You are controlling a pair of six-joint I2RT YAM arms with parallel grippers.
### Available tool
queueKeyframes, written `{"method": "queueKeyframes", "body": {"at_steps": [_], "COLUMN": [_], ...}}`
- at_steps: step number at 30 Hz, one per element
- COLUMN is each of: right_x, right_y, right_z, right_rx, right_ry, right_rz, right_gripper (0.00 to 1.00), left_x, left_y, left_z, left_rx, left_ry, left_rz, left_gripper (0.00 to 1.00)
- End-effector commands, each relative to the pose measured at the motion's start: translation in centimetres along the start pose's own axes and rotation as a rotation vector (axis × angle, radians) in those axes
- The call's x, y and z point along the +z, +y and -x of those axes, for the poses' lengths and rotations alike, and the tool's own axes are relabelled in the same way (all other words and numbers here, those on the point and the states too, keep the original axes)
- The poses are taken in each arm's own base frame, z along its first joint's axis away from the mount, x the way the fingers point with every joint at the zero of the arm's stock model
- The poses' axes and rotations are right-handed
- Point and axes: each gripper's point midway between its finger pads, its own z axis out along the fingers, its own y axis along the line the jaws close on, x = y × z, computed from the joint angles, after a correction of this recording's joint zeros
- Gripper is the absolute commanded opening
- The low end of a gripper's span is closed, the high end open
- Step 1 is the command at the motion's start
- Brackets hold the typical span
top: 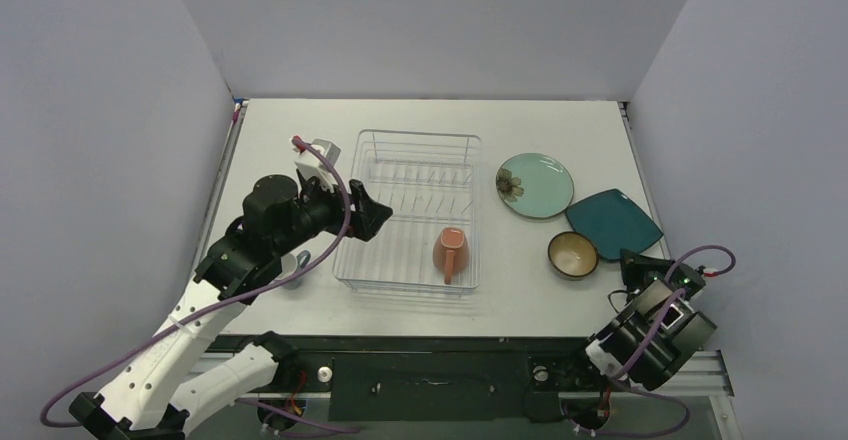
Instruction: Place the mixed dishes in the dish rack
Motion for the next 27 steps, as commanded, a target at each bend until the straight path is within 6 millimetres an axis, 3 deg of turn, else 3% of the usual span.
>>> {"method": "queueKeyframes", "body": {"at_steps": [1, 9, 27], "right_x": [-1.2, -3.3, -5.6], "right_y": [1.4, 5.8, 12.3], "right_z": [1.7, 4.0, 4.7], "right_rx": [-0.045, -0.104, -0.127], "right_ry": [-0.075, -0.171, -0.2], "right_rz": [-0.03, 0.038, 0.252], "right_gripper": [0.0, 0.0, 0.0], "left_x": [0.4, 0.6, 0.6], "left_y": [-1.0, -1.2, -1.4], "left_z": [1.1, 0.8, 0.7], "left_rx": [-0.002, -0.01, -0.013], "left_ry": [-0.038, -0.034, -0.033], "left_rz": [-0.047, -0.058, -0.066], "left_gripper": [0.97, 0.97, 0.97]}}
